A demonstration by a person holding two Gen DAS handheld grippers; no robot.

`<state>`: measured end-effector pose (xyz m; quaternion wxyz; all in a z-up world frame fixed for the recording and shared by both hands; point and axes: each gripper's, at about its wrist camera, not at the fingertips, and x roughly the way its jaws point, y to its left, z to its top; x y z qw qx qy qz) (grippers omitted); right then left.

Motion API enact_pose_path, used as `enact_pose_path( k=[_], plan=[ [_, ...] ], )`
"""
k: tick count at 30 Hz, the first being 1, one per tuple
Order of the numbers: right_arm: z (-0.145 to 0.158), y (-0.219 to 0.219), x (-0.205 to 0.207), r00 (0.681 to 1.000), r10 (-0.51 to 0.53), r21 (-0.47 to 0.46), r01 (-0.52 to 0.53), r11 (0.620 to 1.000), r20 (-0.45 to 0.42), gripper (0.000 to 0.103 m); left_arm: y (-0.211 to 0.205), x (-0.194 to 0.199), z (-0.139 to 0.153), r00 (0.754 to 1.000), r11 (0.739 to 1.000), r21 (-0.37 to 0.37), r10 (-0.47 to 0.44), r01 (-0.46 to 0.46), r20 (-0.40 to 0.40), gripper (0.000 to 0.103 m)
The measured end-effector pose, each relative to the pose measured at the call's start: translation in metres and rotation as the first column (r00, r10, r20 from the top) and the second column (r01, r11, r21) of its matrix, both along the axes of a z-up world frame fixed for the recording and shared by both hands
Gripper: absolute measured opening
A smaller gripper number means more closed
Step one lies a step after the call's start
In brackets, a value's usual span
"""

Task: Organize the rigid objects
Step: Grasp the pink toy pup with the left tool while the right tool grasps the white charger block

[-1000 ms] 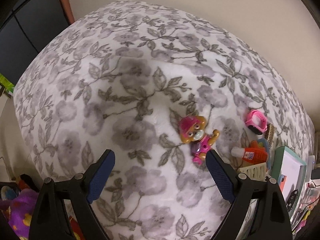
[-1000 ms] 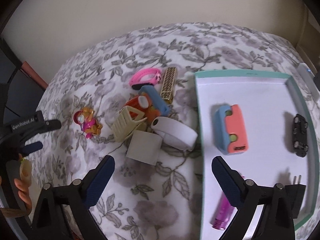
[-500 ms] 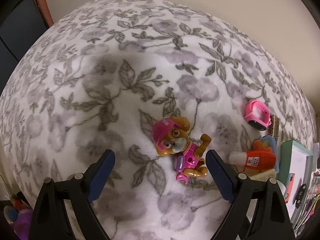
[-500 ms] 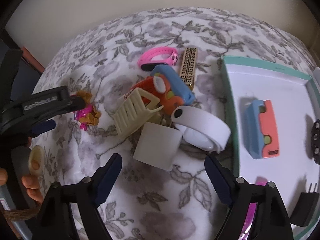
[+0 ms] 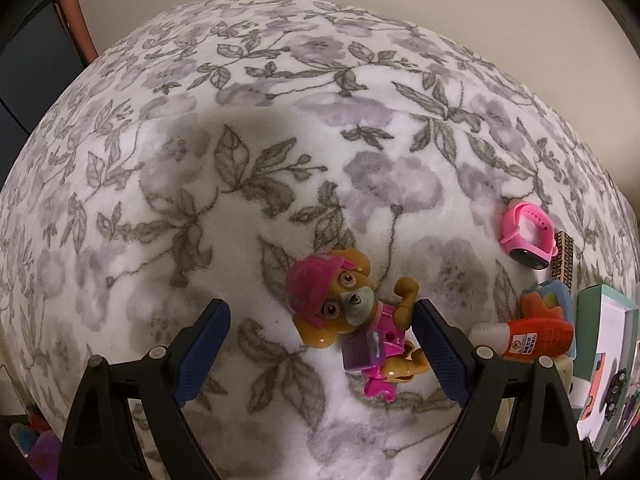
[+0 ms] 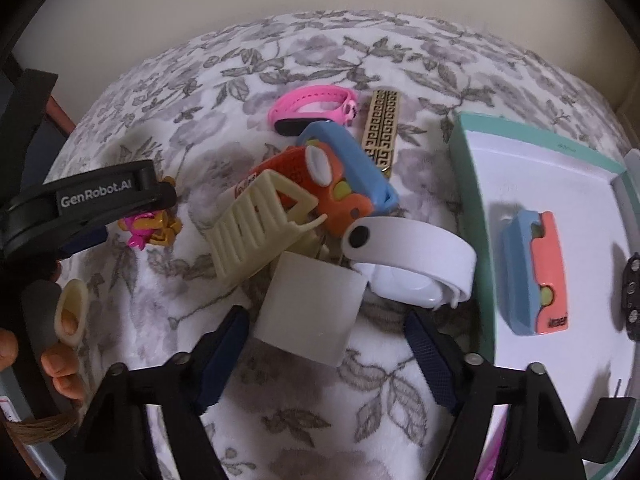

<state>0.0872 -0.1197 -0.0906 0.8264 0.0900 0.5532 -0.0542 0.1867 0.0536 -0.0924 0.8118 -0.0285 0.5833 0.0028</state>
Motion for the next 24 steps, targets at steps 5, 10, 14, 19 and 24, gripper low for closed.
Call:
enact_pose_path(
  k=[5, 10, 14, 19, 24],
  plan=[
    [0.003, -0.008, -0.004, 1.0, -0.019, 0.011, 0.019, 1.0, 0.008, 0.054, -0.01, 0.002, 0.001, 1.0, 0.999, -0.015, -0.031, 0.031, -0.001, 0.074],
    [0.004, -0.005, -0.005, 1.0, 0.003, 0.031, -0.003, 1.0, 0.011, 0.045, -0.019, -0.001, 0.003, 0.998, 0.998, 0.011, -0.062, 0.062, 0.002, 0.065],
    [0.004, -0.005, -0.007, 1.0, 0.01, 0.039, -0.01, 0.999, 0.007, 0.045, -0.019, 0.0, 0.005, 0.999, 0.998, 0.021, -0.051, 0.051, -0.016, 0.064],
    [0.009, -0.014, -0.014, 1.0, -0.007, 0.097, 0.007, 0.995, 0.01, 0.045, -0.017, -0.002, 0.018, 0.999, 0.999, 0.036, -0.041, 0.041, -0.004, 0.064],
    [0.023, -0.019, -0.021, 0.999, -0.015, 0.116, 0.01, 0.993, 0.035, 0.045, -0.018, -0.011, 0.041, 0.998, 0.998, 0.041, -0.046, 0.045, 0.039, 0.064]
  ],
)
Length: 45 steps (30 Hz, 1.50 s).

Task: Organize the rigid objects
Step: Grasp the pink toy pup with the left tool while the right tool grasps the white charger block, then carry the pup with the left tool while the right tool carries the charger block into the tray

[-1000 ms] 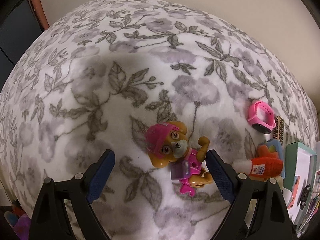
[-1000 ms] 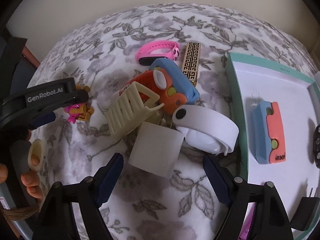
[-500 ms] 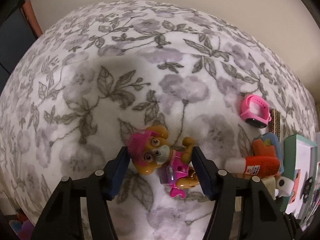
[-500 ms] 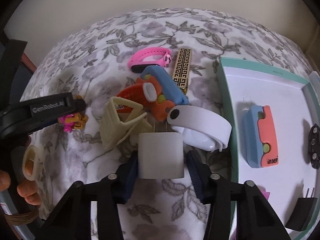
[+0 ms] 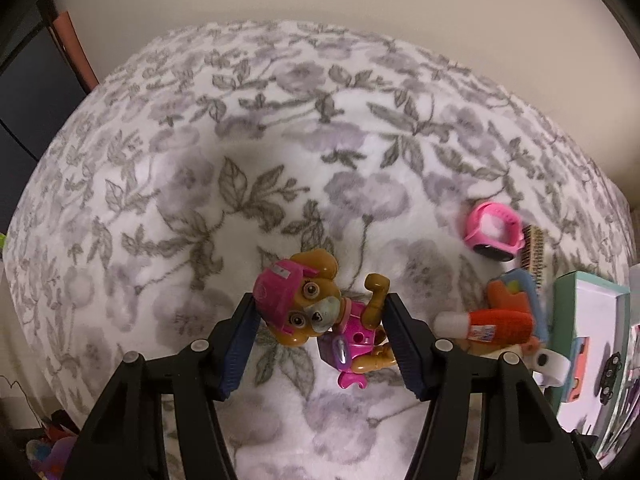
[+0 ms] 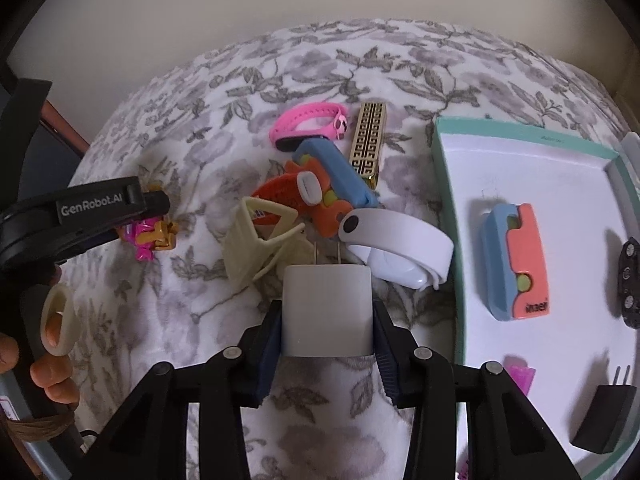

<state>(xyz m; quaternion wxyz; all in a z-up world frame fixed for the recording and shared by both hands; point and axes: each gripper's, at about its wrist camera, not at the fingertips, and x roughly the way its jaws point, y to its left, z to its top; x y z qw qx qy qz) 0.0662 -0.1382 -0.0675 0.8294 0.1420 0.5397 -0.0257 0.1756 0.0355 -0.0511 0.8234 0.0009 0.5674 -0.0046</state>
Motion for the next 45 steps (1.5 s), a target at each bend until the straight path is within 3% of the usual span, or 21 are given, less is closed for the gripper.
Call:
enact_pose_path(
  k=[9, 14, 20, 24, 32, 36, 45],
  plan=[
    [0.04, -0.024, -0.02, 0.995, -0.061, 0.053, 0.056, 0.997, 0.081, 0.045, -0.016, -0.024, 0.049, 0.992, 0.999, 0.006, -0.053, 0.052, 0.114, 0.064],
    [0.053, -0.043, -0.029, 0.988, -0.116, 0.024, 0.114, 0.993, 0.1, 0.045, -0.039, -0.042, 0.071, 0.976, 0.992, 0.007, -0.123, 0.123, 0.178, 0.064],
    [0.061, -0.079, -0.041, 0.977, -0.185, 0.002, 0.185, 0.983, 0.102, 0.045, -0.07, -0.058, 0.085, 0.963, 0.981, -0.031, -0.179, 0.189, 0.203, 0.064],
    [0.07, -0.114, -0.045, 0.966, -0.235, -0.04, 0.241, 0.97, 0.108, 0.045, -0.089, -0.062, 0.088, 0.962, 0.978, -0.051, -0.189, 0.203, 0.197, 0.064],
    [0.063, -0.171, -0.056, 0.94, -0.32, 0.014, 0.321, 0.947, 0.116, 0.045, -0.133, -0.075, 0.078, 0.958, 0.969, -0.029, -0.236, 0.244, 0.166, 0.064],
    [0.048, -0.186, -0.063, 0.944, -0.316, -0.011, 0.318, 0.948, 0.098, 0.045, -0.16, -0.082, 0.072, 0.954, 0.962, -0.036, -0.264, 0.271, 0.142, 0.064],
    [0.041, -0.2, -0.073, 0.938, -0.332, 0.03, 0.331, 0.943, 0.096, 0.045, -0.205, -0.1, 0.061, 0.923, 0.931, 0.036, -0.364, 0.362, 0.123, 0.064]
  ],
)
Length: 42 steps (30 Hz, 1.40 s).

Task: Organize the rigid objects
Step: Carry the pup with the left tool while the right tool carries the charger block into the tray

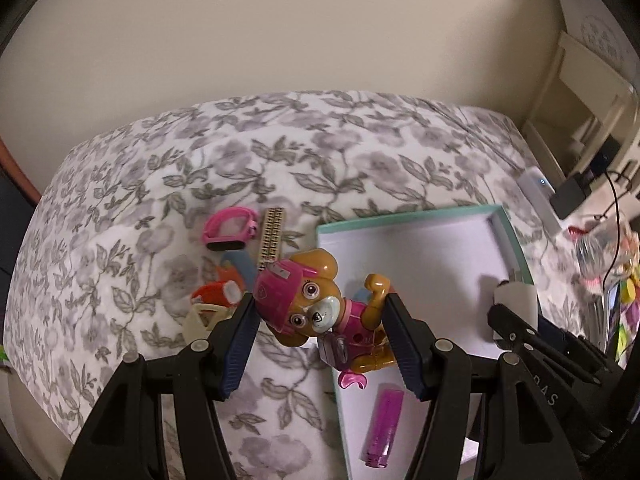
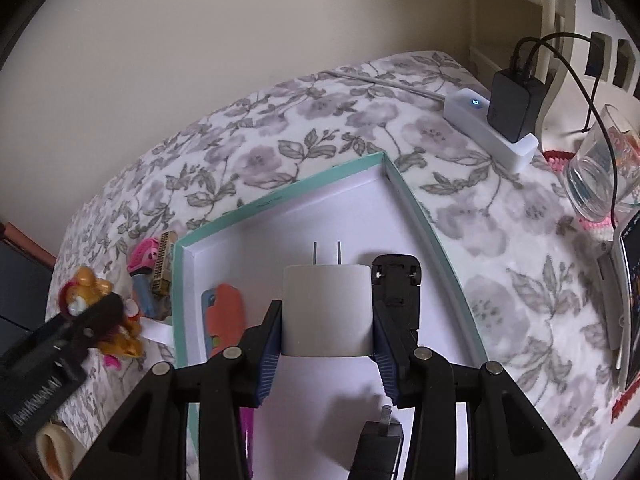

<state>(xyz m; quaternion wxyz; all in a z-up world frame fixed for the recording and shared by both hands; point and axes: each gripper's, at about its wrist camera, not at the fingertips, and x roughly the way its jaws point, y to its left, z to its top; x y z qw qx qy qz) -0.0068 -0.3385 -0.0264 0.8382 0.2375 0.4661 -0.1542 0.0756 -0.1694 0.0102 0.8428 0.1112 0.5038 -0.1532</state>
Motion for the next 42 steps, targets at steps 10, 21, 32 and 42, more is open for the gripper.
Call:
enact_pose_path(
  k=[10, 21, 32, 42],
  plan=[
    [0.012, 0.013, 0.0, 0.999, 0.024, -0.052, -0.023, 0.998, 0.026, 0.045, 0.003, 0.001, 0.003, 1.0, 1.0, -0.011, 0.005, -0.005, 0.0, 0.064],
    [0.021, 0.012, -0.005, 0.999, 0.01, -0.113, -0.005, 0.994, 0.043, 0.045, -0.002, -0.008, 0.006, 1.0, 0.999, -0.047, -0.025, 0.025, -0.004, 0.064],
    [0.021, -0.008, -0.019, 0.998, -0.056, -0.104, 0.054, 0.993, -0.017, 0.045, -0.036, -0.029, -0.015, 0.989, 0.991, -0.021, -0.135, 0.134, -0.053, 0.064],
    [-0.004, -0.017, -0.03, 0.984, -0.094, -0.08, 0.082, 0.993, -0.151, 0.045, -0.048, -0.04, -0.037, 0.974, 0.983, 0.0, -0.182, 0.184, -0.136, 0.064]
  ],
)
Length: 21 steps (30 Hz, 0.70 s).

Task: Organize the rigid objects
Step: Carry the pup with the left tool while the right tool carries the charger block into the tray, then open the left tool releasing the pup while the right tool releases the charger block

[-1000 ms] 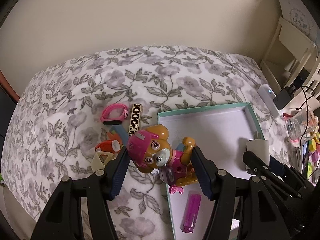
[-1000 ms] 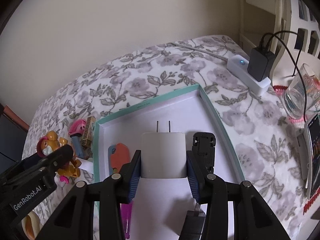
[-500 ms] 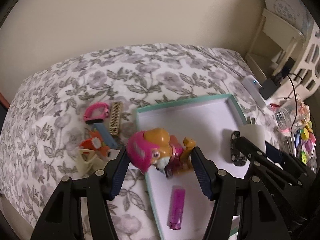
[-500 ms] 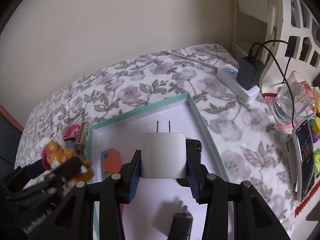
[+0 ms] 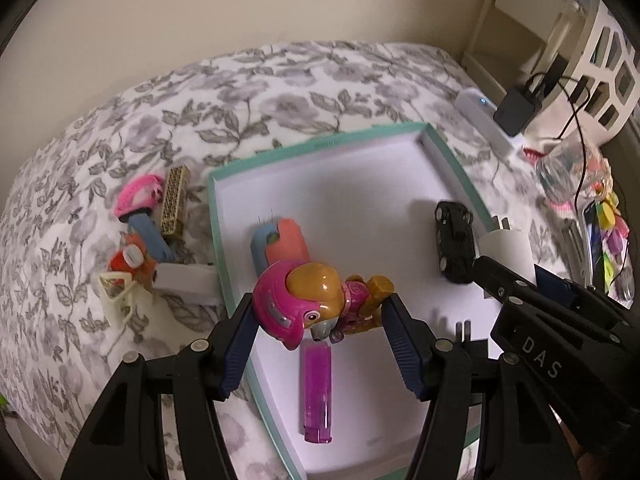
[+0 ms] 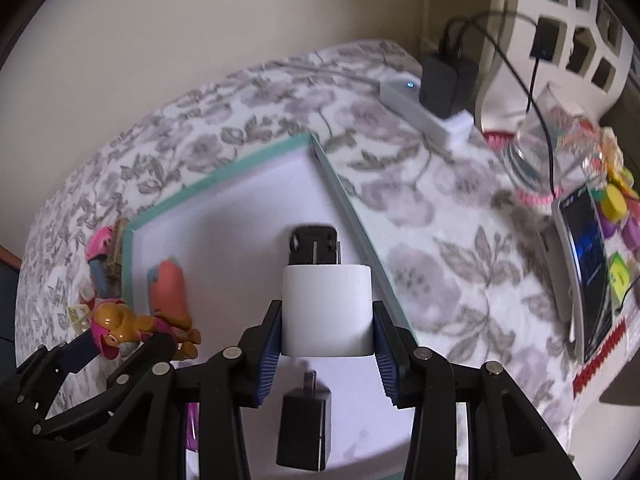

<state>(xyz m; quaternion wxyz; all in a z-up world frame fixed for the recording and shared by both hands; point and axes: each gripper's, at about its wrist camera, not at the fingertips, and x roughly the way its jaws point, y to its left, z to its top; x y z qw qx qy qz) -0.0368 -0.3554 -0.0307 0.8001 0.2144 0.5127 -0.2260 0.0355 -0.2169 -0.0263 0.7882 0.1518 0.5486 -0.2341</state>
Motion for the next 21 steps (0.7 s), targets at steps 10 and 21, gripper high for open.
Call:
enact_pose_path(
  k=[10, 21],
  plan=[
    [-0.019, 0.004, 0.001, 0.996, -0.015, -0.009, 0.015, 1.0, -0.089, 0.045, 0.002, -0.003, -0.015, 0.998, 0.999, 0.023, -0.025, 0.026, -0.063, 0.064],
    [-0.006, 0.01, 0.004, 0.995, -0.031, -0.058, 0.026, 0.998, -0.092, 0.046, 0.019, 0.002, -0.006, 0.995, 1.0, -0.023, 0.0, -0.002, -0.099, 0.07]
  ],
)
